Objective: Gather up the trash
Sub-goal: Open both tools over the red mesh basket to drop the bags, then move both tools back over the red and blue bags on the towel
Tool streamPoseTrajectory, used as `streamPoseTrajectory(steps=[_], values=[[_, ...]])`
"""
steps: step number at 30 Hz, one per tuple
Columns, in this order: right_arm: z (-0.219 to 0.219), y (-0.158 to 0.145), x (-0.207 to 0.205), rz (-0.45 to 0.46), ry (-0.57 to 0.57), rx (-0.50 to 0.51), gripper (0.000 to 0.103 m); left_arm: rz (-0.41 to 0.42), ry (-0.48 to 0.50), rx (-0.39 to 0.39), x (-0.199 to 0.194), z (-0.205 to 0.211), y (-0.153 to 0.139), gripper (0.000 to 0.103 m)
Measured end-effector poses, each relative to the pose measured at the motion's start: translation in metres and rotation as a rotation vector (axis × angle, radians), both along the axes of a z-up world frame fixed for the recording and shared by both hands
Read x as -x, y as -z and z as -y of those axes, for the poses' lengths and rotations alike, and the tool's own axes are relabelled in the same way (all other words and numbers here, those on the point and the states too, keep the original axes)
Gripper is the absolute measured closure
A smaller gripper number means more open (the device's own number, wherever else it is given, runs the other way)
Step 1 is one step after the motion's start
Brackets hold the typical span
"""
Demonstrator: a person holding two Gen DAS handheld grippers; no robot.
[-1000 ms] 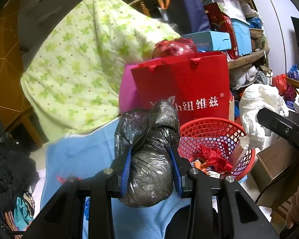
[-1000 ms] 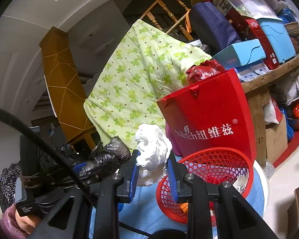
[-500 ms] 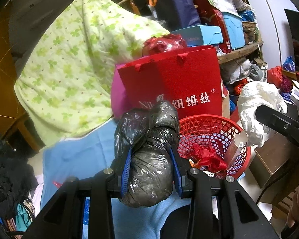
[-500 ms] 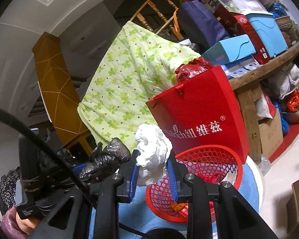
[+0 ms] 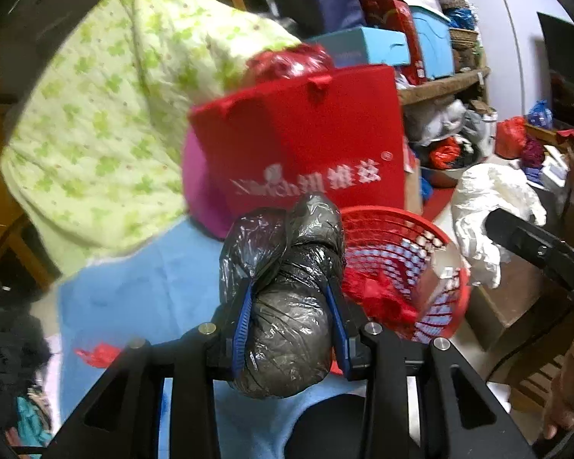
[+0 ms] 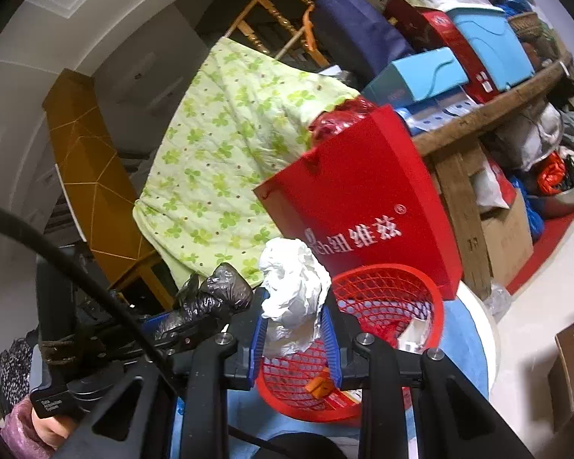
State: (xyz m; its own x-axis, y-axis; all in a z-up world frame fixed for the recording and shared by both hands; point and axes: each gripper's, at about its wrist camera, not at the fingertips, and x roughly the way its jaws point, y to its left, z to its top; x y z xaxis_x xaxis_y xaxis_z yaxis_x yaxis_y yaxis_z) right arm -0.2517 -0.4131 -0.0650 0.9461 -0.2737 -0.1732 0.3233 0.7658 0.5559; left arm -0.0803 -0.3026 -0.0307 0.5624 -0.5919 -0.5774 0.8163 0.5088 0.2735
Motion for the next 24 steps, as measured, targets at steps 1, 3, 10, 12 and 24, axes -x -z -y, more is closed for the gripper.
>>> streamPoseTrajectory(steps=[1, 3, 10, 12, 24], values=[[0.004, 0.003, 0.0, -0.004, 0.006, -0.012, 0.074, -0.021, 0.009, -0.006, -0.002, 0.003, 0.002, 0.064], [0.009, 0.008, 0.0, -0.013, 0.015, -0.031, 0.074, -0.063, 0.034, -0.018, -0.005, 0.01, 0.007, 0.064], [0.032, 0.029, -0.012, -0.067, 0.037, -0.115, 0.072, -0.196, 0.085, -0.033, -0.024, 0.033, 0.027, 0.061], [0.037, 0.035, -0.021, -0.097, 0.032, -0.145, 0.072, -0.204, 0.078, -0.029, -0.027, 0.035, 0.03, 0.059], [0.018, 0.029, -0.027, -0.069, 0.03, -0.098, 0.029, -0.171, 0.049, 0.034, -0.038, -0.018, 0.024, 0.046]])
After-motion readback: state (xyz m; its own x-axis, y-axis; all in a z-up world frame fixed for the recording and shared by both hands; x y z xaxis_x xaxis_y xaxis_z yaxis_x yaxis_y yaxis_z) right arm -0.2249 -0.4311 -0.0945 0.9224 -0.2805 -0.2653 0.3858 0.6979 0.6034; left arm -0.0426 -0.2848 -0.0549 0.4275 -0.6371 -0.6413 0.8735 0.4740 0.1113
